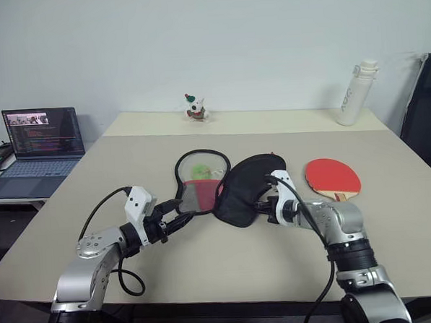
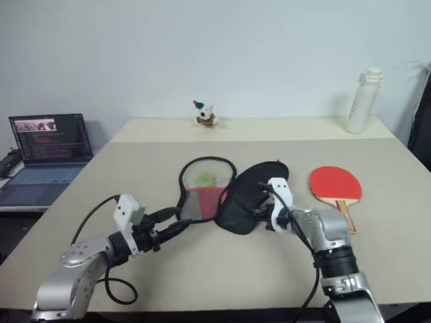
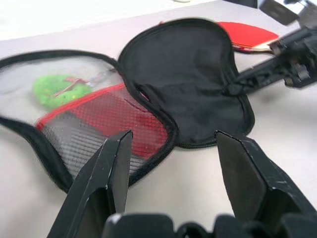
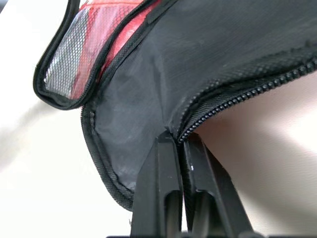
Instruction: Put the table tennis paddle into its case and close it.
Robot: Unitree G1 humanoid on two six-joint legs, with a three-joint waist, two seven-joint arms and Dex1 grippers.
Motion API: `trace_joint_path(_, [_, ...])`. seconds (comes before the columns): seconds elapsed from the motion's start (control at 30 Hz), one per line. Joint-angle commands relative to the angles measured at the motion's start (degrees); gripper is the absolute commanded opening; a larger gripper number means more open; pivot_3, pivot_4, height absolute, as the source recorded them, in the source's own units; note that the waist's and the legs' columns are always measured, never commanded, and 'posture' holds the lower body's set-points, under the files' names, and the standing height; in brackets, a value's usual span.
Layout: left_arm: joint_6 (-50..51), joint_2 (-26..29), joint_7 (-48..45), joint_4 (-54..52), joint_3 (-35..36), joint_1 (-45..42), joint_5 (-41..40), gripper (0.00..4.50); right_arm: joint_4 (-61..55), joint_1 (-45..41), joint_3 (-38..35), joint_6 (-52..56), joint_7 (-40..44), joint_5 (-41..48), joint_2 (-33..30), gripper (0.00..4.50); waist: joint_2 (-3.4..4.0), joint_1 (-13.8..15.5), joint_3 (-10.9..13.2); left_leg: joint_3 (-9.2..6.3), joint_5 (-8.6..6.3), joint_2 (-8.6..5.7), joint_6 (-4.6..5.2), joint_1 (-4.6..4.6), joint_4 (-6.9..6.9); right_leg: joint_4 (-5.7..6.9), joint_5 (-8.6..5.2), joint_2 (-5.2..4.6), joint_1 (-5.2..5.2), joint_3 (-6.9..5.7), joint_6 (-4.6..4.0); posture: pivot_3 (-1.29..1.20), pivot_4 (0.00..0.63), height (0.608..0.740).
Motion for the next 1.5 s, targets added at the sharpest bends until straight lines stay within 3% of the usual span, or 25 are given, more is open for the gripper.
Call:
trace_joint_path(0.03, [-2.76, 0.7, -1.54, -1.29, -0.55, -0.2, 0.04, 2.89, 0.85, -1.82, 0.09, 1.67, 3.65, 1.12, -3.67, 0.03, 0.0, 0.01, 0.0, 0.0, 0.0, 0.0, 0.0, 0.0, -0.01, -0.02, 0.0, 0.0, 0.0, 0.0, 0.0, 0.0, 0.15, 0.74])
trace_joint_path(0.23, [-5.46, 1.42, -3.41, -1.38, -2.81, -1.0, 1.45, 2.89, 6.06, -4.16, 4.8, 0.83, 11.69, -0.45, -12.63, 0.03, 0.01, 0.03, 0.01, 0.03, -0.01, -0.01, 0.01, -0.01, -0.06, -0.13, 0.0, 0.0, 0.0, 0.02, 0.0, 0.0, 0.15, 0.74])
trace_joint_path(0.47, [-8.16, 1.29, -4.22, 0.19, -3.86, -0.71, 2.81, 2.89, 14.59, -9.07, 11.17, -5.55, 20.01, -5.08, -18.93, 0.03, 0.0, 0.02, 0.01, 0.06, -0.01, -0.02, 0.02, -0.02, -0.25, -0.34, 0.0, 0.0, -0.01, 0.03, 0.0, 0.0, 0.15, 0.74])
trace_joint_path(0.7, [-7.91, 0.84, -3.79, -0.08, -4.66, -1.71, 3.22, 2.89, 26.95, -15.31, 15.78, -13.57, 27.7, -10.86, -21.15, 0.03, 0.0, 0.03, 0.02, 0.09, 0.0, -0.03, 0.01, -0.02, -0.48, -0.59, 0.0, 0.0, -0.01, 0.02, 0.0, 0.0, 0.15, 0.74])
trace_joint_path(0.87, [-7.51, 1.0, -3.75, -0.86, -4.93, -2.23, 2.72, 2.89, 29.7, -16.79, 15.53, -15.28, 30.07, -12.4, -20.54, 0.03, 0.0, 0.06, 0.02, 0.11, 0.0, -0.03, 0.0, -0.02, -0.63, -0.77, 0.01, 0.0, 0.0, 0.02, -0.01, 0.0, 0.15, 0.74])
trace_joint_path(1.03, [-7.61, 0.98, -4.16, -1.14, -4.77, -2.64, 2.13, 2.89, 28.87, -15.98, 14.62, -15.95, 29.19, -13.38, -20.61, 1.18, 0.01, 0.06, 0.02, 0.1, 0.01, -0.03, -0.01, -0.03, -0.63, -0.77, 0.01, 0.0, 0.0, 0.01, -0.01, 0.0, 0.15, 0.74])
trace_joint_path(1.33, [-6.6, 0.43, -4.73, -2.96, -4.01, -5.03, -0.92, 2.89, 20.53, -13.76, 6.63, -12.78, 28.04, -10.8, -26.23, 4.4, 0.07, 0.22, 0.08, 0.11, 0.01, -0.05, -0.02, -0.04, -0.63, -0.79, 0.01, -0.01, 0.01, 0.0, -0.01, 0.0, 0.15, 0.74])
trace_joint_path(1.5, [-1.87, 1.89, -6.23, -5.33, -2.87, -8.08, -5.72, 2.89, 9.31, -5.7, 0.32, -10.77, 21.13, -11.11, -29.22, 4.46, 0.07, 0.3, 0.08, 0.06, 0.01, -0.04, -0.02, -0.04, -0.63, -0.81, 0.01, -0.01, 0.06, -0.05, -0.01, 0.0, 0.15, 0.74])
